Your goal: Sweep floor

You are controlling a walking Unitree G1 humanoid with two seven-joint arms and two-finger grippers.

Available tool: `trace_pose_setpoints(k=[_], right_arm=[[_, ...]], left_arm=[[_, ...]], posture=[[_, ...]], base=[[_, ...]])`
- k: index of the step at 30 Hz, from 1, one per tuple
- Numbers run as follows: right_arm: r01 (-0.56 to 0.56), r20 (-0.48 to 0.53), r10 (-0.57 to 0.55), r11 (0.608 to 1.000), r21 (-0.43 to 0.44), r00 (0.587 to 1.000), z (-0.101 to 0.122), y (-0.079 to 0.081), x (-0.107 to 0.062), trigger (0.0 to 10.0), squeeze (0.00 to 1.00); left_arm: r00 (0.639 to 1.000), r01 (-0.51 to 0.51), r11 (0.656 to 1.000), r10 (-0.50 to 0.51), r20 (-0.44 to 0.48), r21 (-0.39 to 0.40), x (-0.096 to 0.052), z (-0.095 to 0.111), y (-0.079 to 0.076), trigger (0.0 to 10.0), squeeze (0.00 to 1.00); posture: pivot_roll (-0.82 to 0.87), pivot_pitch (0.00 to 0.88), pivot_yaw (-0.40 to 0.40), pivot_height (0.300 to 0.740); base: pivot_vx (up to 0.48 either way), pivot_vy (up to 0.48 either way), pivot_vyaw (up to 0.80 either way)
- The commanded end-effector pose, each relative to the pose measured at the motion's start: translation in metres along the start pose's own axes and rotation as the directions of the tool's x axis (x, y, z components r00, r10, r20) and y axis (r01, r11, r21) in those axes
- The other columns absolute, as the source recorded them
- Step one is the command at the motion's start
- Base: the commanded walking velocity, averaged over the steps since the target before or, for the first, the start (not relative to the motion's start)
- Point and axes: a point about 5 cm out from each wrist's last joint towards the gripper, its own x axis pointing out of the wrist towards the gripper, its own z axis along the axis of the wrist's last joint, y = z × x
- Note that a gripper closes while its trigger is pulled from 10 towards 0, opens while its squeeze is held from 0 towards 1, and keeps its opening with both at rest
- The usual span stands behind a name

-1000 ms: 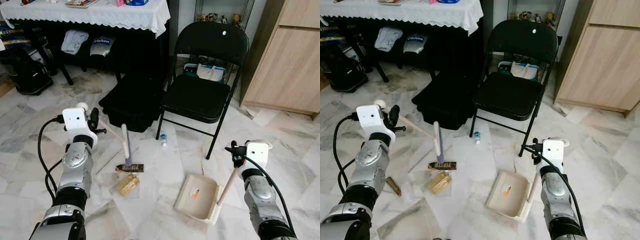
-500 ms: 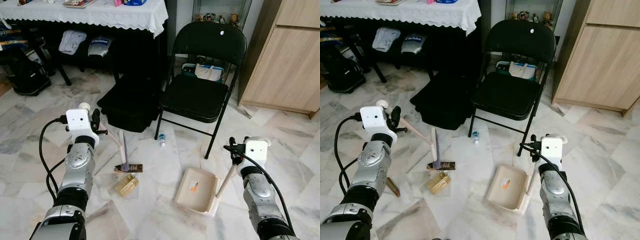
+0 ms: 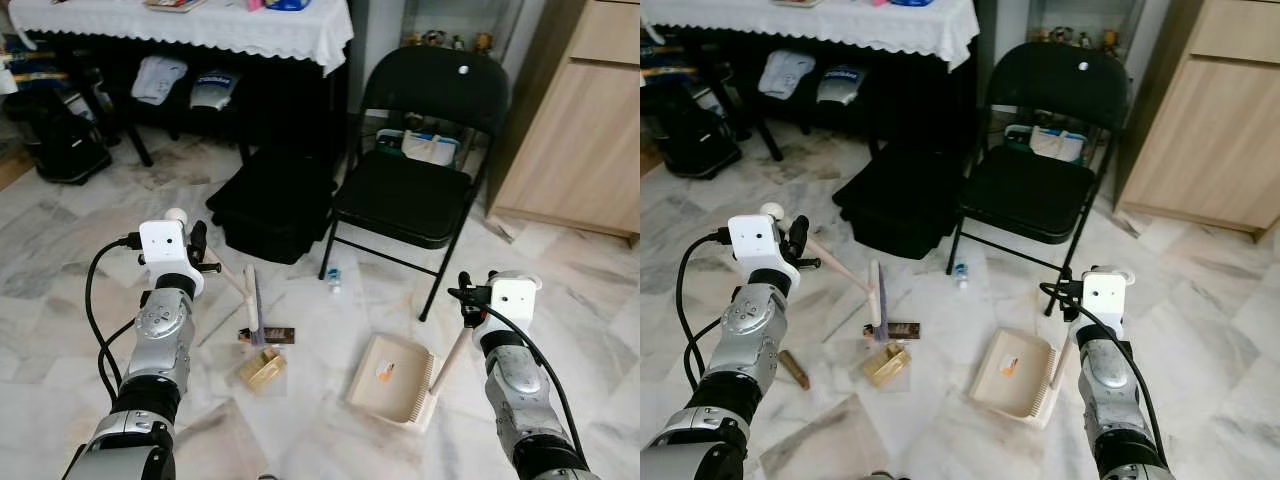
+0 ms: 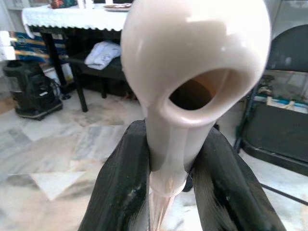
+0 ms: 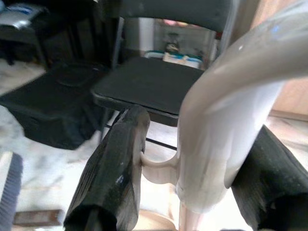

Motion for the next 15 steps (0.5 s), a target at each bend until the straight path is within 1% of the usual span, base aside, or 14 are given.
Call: trace_pose_setpoints(k=[1, 10, 15], right_arm=[[0.006, 0.051, -0.007, 1.0, 0.009, 0.999, 0.0086, -0.0024, 0.0016, 10.0, 0.0], [0.006, 0.051, -0.006, 1.0, 0.005, 0.999, 0.0087, -0.0018, 0.0019, 10.0, 0.0], [0.005, 0.05, -0.005, 1.0, 0.004, 0.999, 0.0082, -0.0023, 0.0018, 10.0, 0.0]], left_arm=[[0.997, 0.013, 1.0, -0.013, 0.08, 0.004, 0.0052, 0.0151, -0.0025, 10.0, 0.0], [0.996, 0.024, 1.0, -0.024, 0.083, 0.003, 0.0058, 0.0157, -0.0036, 10.0, 0.0], [0.996, 0.035, 0.999, -0.035, 0.081, 0.008, 0.006, 0.0155, -0.0055, 10.0, 0.0]], posture=[[-0.01, 0.073, 0.059, 0.74], [-0.01, 0.072, 0.062, 0.74], [0.0, 0.08, 0.062, 0.74]], base=[[0.0, 0.469, 0.0], [0.0, 0.457, 0.0], [0.0, 0.0, 0.0]])
